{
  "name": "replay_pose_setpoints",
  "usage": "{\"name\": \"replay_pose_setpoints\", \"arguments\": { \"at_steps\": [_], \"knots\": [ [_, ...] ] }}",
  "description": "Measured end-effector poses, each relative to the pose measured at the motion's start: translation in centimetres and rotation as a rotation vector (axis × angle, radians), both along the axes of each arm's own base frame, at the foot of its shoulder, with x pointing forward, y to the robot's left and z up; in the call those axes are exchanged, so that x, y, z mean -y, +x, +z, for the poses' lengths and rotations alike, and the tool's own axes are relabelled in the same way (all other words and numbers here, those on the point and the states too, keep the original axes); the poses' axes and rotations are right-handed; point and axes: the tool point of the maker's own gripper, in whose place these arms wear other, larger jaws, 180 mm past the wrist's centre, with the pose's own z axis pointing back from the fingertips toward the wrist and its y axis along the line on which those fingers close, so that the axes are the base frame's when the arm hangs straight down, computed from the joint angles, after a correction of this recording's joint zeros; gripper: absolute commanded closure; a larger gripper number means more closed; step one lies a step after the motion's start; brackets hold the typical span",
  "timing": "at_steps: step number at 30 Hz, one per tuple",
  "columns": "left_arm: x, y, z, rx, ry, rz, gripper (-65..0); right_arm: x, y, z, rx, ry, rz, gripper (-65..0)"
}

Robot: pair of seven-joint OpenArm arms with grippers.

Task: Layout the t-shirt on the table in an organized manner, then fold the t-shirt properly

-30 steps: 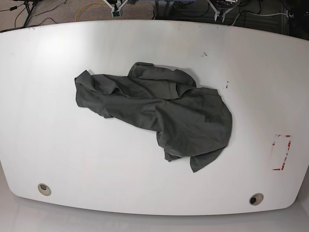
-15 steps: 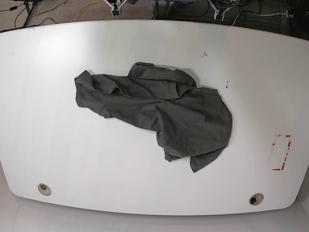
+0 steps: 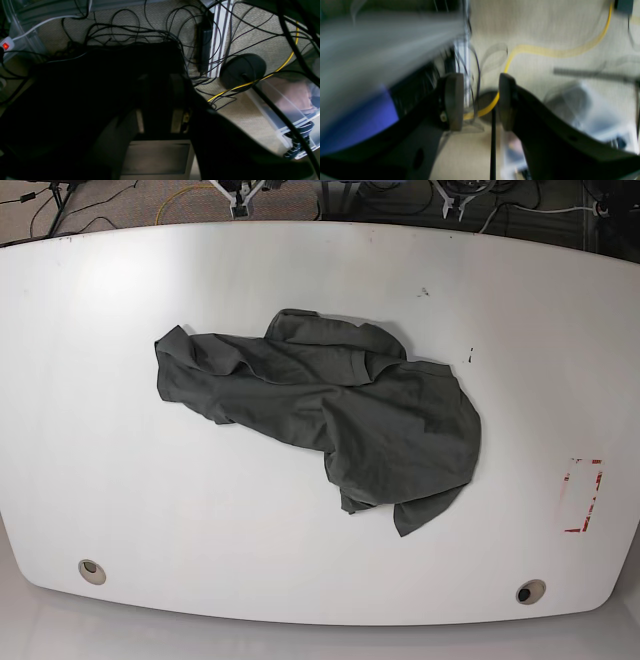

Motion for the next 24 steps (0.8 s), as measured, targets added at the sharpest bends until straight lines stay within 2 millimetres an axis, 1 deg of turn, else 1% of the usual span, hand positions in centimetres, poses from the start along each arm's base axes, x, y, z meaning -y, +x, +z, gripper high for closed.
{"name": "replay_pose_setpoints", "arguments": {
  "at_steps": [2,4,13,18,22,24],
  "knots": [
    [0.0,0.0,0.0,0.0,0.0,0.0,-11.7,0.1,0.7,0.0,0.014,-0.001,-0.002,-21.9],
    [0.0,0.0,0.0,0.0,0.0,0.0,-11.7,0.1,0.9,0.0,0.02,-0.002,-0.003,-21.9],
    [0.0,0.1,0.0,0.002,0.0,0.0,-11.7,0.0,-0.9,0.0,-0.02,0.0,-0.001,-21.7],
    [0.0,0.0,0.0,0.01,-0.001,-0.001,-11.7,0.1,-0.7,0.0,-0.011,-0.002,-0.002,-21.7],
    [0.2,0.4,0.2,0.062,-0.007,-0.002,-11.7,0.4,-0.7,0.3,0.008,-0.01,-0.003,-21.7],
    [0.2,0.4,0.2,0.09,-0.011,-0.003,-11.7,0.2,-1.1,0.6,0.016,-0.009,-0.007,-21.7]
  ]
}}
